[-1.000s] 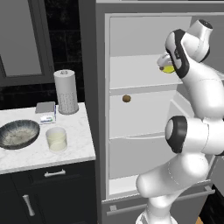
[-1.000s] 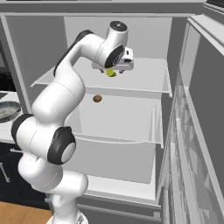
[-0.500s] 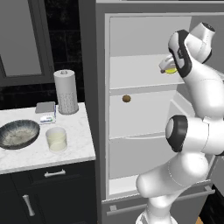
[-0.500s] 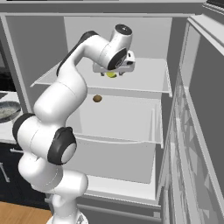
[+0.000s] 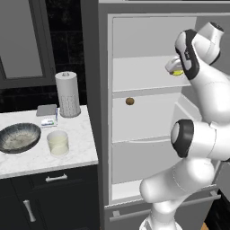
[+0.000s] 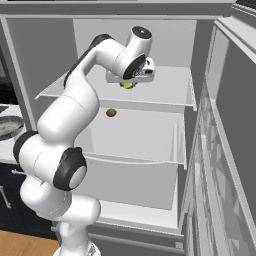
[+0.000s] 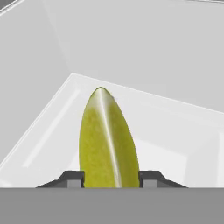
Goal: Grab a lemon wedge from the fridge and one ice cube from the ice bowl, and put them in the glass of lemonade.
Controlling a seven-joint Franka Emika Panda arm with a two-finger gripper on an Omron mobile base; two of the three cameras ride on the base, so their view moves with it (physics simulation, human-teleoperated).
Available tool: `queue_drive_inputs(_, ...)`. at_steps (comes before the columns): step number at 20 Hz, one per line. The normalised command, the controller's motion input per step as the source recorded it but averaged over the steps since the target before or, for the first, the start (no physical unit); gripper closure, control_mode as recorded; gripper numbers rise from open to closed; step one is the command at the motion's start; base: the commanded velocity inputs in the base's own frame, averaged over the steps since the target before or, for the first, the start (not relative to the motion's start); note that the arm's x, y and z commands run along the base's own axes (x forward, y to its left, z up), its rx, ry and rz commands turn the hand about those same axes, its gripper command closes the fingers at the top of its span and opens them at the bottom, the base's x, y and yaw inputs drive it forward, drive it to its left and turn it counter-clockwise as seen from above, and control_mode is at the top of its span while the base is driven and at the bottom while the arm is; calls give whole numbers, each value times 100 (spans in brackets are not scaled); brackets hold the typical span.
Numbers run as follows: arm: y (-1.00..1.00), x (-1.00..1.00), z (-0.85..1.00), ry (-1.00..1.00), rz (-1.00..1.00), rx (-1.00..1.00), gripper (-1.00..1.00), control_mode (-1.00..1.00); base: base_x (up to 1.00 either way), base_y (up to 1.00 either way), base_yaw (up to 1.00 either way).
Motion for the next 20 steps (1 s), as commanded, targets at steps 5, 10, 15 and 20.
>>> queue_drive_inputs(5, 4, -60, -2, -8, 0, 0, 100, -100, 0, 0, 0)
queue_drive_inputs(10, 29, -100, -2, -10, -1, 0, 100, -100, 0, 0, 0)
queue_drive_inputs(15, 46, -100, 0, 4, -6, -3, 100, -100, 0, 0, 0)
queue_drive_inputs(20, 40, -100, -12, 16, -11, -8, 100, -100, 0, 0, 0)
